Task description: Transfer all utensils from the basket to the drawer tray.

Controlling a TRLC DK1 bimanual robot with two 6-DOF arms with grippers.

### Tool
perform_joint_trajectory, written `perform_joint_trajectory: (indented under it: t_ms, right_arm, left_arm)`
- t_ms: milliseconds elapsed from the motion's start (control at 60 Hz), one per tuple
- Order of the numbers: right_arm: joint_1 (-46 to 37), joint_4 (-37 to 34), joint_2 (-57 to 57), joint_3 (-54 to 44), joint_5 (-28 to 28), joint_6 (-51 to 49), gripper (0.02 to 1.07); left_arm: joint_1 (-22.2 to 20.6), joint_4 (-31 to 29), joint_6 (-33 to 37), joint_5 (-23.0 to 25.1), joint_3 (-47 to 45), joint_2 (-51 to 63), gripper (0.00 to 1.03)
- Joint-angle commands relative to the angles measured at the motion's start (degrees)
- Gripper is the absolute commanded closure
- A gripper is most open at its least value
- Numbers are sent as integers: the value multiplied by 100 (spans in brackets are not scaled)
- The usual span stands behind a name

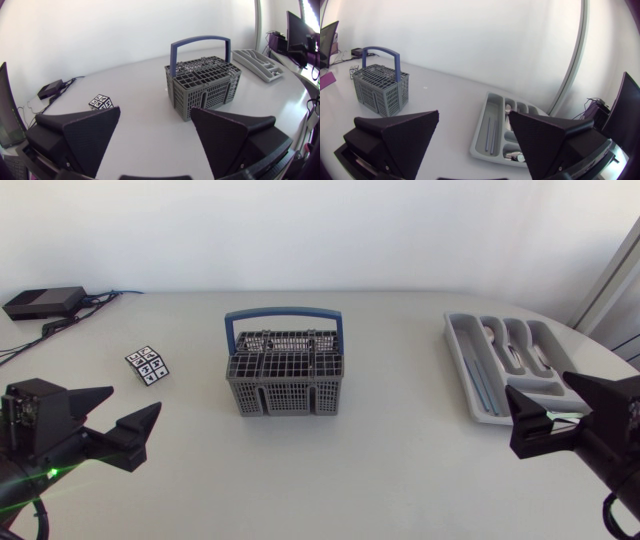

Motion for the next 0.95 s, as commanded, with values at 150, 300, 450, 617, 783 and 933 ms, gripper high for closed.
perform_joint_trajectory:
  t_ms: [150, 300, 450, 617, 783, 933]
  right_arm:
    - [-44, 301, -719, -653, 69, 613, 6]
    - [-52, 451, -1200, -1031, 81, 928, 6]
    - [-59, 587, -1637, -1374, 91, 1215, 6]
    - [-62, 661, -1876, -1562, 97, 1372, 6]
    - [-62, 661, -1876, -1562, 97, 1372, 6]
    - [-62, 661, -1876, -1562, 97, 1372, 6]
  left_arm:
    - [155, 346, -349, -169, -626, -699, 5]
    - [233, 576, -556, -267, -987, -1178, 5]
    - [305, 784, -745, -356, -1315, -1614, 6]
    - [386, 1023, -960, -458, -1691, -2114, 6]
    - [443, 1188, -1109, -528, -1951, -2458, 6]
    - [443, 1188, -1109, -528, -1951, -2458, 7]
